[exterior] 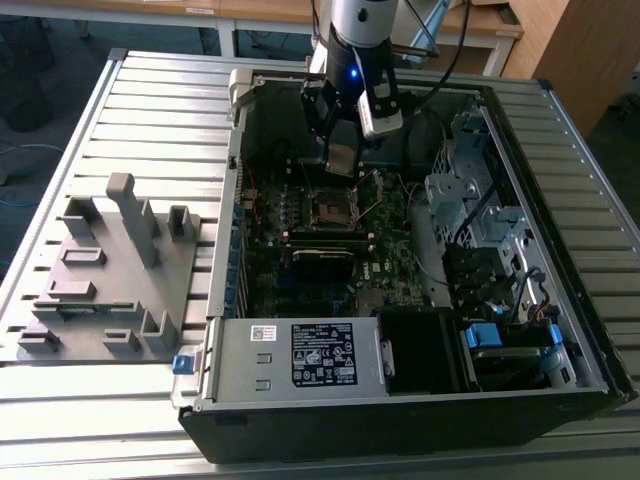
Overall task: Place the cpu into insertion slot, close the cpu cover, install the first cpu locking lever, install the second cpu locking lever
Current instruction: 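Place the cpu into insertion slot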
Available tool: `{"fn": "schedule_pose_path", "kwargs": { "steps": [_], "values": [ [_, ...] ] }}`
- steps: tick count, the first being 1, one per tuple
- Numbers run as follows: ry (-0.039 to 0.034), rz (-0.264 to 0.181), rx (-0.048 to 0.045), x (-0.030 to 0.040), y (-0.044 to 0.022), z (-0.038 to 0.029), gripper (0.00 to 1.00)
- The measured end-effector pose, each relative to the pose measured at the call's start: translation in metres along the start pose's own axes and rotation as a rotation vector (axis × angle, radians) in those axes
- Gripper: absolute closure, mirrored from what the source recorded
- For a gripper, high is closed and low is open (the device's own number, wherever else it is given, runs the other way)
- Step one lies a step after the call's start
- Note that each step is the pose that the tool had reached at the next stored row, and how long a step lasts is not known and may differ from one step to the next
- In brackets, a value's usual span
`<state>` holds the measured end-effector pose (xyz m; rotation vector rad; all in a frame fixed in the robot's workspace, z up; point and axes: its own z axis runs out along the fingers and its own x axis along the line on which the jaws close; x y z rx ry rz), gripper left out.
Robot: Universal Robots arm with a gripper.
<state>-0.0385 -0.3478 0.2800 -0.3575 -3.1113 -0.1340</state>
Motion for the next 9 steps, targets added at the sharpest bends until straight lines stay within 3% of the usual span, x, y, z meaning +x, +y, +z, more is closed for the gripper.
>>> {"fn": "schedule_pose_path", "kwargs": {
  "steps": [5, 9],
  "values": [
    [-0.0069, 0.083, -0.0013, -0.0001, 0.0000, 0.0007, 0.46],
    [-0.0073, 0.086, -0.0014, 0.0000, 0.0000, 0.0007, 0.46]
  ]
}}
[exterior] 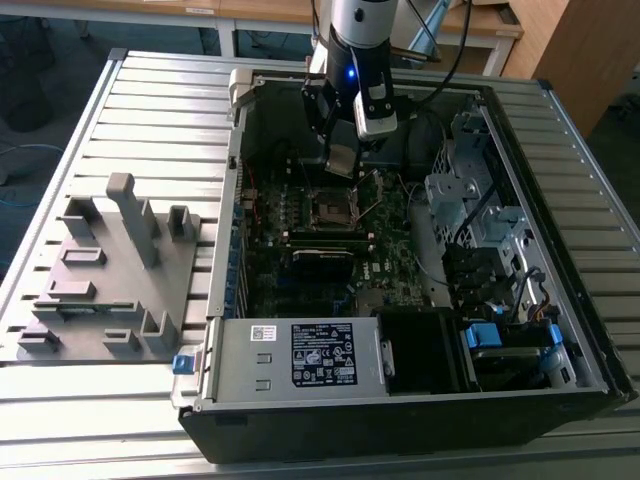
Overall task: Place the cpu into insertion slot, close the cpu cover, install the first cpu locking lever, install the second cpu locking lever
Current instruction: 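Place the cpu into insertion slot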
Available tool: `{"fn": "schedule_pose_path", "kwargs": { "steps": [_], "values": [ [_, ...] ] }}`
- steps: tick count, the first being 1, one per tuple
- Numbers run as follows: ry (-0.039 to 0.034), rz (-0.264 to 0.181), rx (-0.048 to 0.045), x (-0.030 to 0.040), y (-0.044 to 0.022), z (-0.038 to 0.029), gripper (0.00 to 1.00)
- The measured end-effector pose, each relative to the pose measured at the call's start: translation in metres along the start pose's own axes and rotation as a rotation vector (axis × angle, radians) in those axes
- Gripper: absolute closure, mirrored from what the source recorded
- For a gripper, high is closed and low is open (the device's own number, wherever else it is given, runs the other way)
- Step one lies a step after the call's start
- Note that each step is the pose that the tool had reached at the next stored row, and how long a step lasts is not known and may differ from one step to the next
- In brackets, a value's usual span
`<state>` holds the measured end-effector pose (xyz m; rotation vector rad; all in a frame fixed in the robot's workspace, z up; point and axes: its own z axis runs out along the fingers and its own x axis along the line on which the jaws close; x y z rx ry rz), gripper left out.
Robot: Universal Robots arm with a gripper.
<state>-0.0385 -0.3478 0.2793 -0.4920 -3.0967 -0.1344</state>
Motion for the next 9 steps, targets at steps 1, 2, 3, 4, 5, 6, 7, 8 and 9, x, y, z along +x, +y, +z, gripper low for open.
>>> {"fn": "schedule_pose_path", "kwargs": {
  "steps": [1, 2, 3, 4, 5, 6, 7, 8, 9],
  "values": [
    [0.0000, 0.000, 0.0000, 0.0000, 0.0000, 0.0000, 0.46],
    [0.0000, 0.000, 0.0000, 0.0000, 0.0000, 0.0000, 0.46],
    [-0.0002, 0.003, 0.0000, 0.0000, 0.0000, 0.0000, 0.46],
    [-0.0009, 0.010, -0.0001, 0.0000, 0.0000, 0.0001, 0.46],
    [-0.0019, 0.023, -0.0004, 0.0000, 0.0000, 0.0002, 0.46],
    [-0.0035, 0.041, -0.0008, 0.0000, 0.0000, 0.0004, 0.46],
    [-0.0050, 0.059, -0.0012, 0.0000, 0.0000, 0.0007, 0.46],
    [-0.0065, 0.078, -0.0013, 0.0000, -0.0001, 0.0009, 0.46],
    [-0.0077, 0.092, -0.0014, 0.0000, -0.0001, 0.0009, 0.46]
  ]
}}
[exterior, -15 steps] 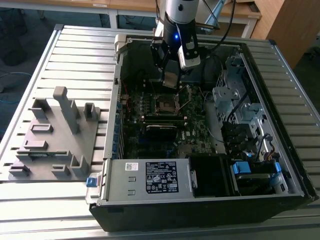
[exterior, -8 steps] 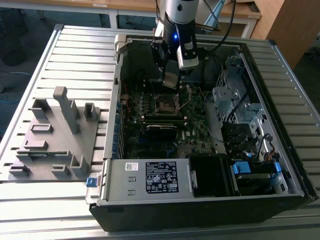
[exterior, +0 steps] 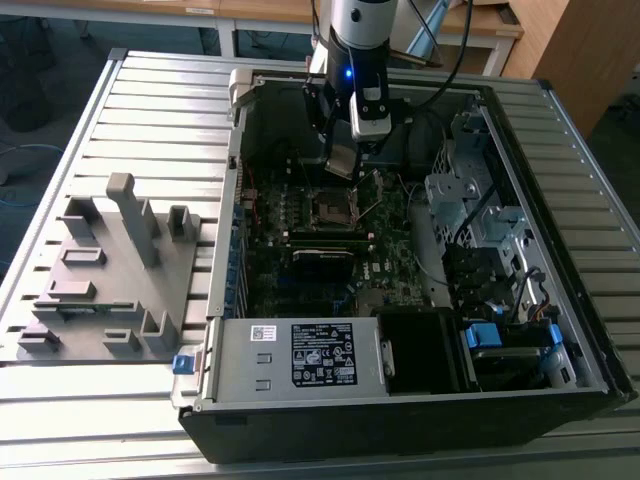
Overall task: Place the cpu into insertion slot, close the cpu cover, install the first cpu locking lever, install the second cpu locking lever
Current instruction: 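Place the cpu into insertion slot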
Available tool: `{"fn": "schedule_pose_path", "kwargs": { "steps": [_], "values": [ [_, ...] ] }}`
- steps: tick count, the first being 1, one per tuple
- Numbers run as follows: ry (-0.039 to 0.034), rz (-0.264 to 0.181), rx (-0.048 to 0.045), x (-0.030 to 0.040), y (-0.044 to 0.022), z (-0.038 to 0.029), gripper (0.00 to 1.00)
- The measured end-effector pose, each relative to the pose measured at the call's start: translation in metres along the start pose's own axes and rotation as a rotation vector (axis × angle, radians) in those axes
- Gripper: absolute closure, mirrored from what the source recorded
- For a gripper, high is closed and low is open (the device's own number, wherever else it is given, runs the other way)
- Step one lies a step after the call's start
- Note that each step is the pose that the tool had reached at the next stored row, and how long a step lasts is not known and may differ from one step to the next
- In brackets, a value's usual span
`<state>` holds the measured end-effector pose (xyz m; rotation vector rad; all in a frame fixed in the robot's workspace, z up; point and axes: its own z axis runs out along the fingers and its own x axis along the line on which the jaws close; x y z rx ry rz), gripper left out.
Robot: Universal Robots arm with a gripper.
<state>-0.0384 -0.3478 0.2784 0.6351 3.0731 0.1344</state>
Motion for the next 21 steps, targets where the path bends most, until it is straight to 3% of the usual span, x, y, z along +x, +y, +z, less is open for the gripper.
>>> {"fn": "schedule_pose_path", "kwargs": {
  "steps": [6, 11, 18, 21],
  "values": [
    [-0.0003, 0.004, -0.0002, 0.0000, 0.0000, 0.0001, 0.46],
    [-0.0058, 0.070, -0.0012, 0.0000, -0.0001, 0.0008, 0.46],
    [-0.0066, 0.079, -0.0015, 0.0000, 0.0000, 0.0009, 0.46],
    [-0.0091, 0.109, -0.0020, 0.0000, -0.0001, 0.0013, 0.46]
  ]
}}
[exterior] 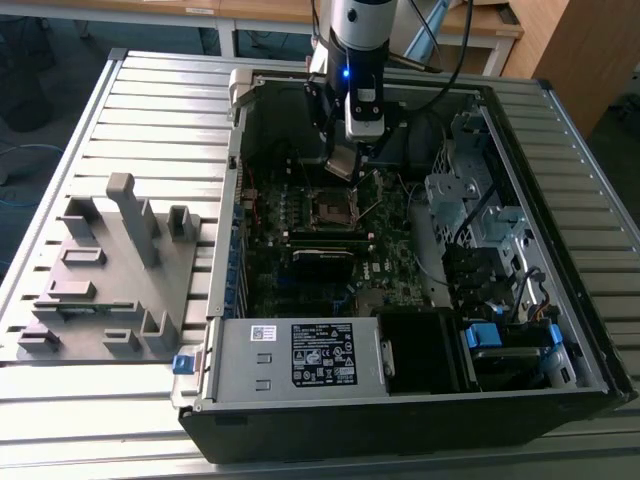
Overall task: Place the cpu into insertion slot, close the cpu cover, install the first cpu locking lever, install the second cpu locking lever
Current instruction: 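Place the cpu into insertion slot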
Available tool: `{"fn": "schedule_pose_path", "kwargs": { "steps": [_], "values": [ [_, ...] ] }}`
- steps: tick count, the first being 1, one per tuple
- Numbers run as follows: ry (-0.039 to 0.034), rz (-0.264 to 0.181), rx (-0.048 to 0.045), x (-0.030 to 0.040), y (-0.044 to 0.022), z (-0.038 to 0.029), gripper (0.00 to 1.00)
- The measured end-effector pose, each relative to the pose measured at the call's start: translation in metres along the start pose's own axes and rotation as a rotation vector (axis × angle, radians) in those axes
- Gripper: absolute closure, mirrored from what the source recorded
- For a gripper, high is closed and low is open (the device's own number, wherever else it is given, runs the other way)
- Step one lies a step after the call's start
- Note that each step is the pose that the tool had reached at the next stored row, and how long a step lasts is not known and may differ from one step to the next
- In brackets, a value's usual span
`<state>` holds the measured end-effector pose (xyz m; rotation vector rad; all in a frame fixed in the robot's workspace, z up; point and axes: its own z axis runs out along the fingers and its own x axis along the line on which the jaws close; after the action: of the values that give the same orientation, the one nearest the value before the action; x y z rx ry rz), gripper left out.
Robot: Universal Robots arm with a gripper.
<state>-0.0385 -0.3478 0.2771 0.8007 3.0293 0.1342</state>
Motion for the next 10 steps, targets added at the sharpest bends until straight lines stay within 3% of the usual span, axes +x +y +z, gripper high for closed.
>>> {"fn": "schedule_pose_path", "kwargs": {
  "steps": [4, 10],
  "values": [
    [-0.0041, 0.049, -0.0006, -0.0001, -0.0001, 0.0005, 0.46],
    [-0.0045, 0.052, -0.0008, 0.0000, 0.0000, 0.0005, 0.46]
  ]
}}
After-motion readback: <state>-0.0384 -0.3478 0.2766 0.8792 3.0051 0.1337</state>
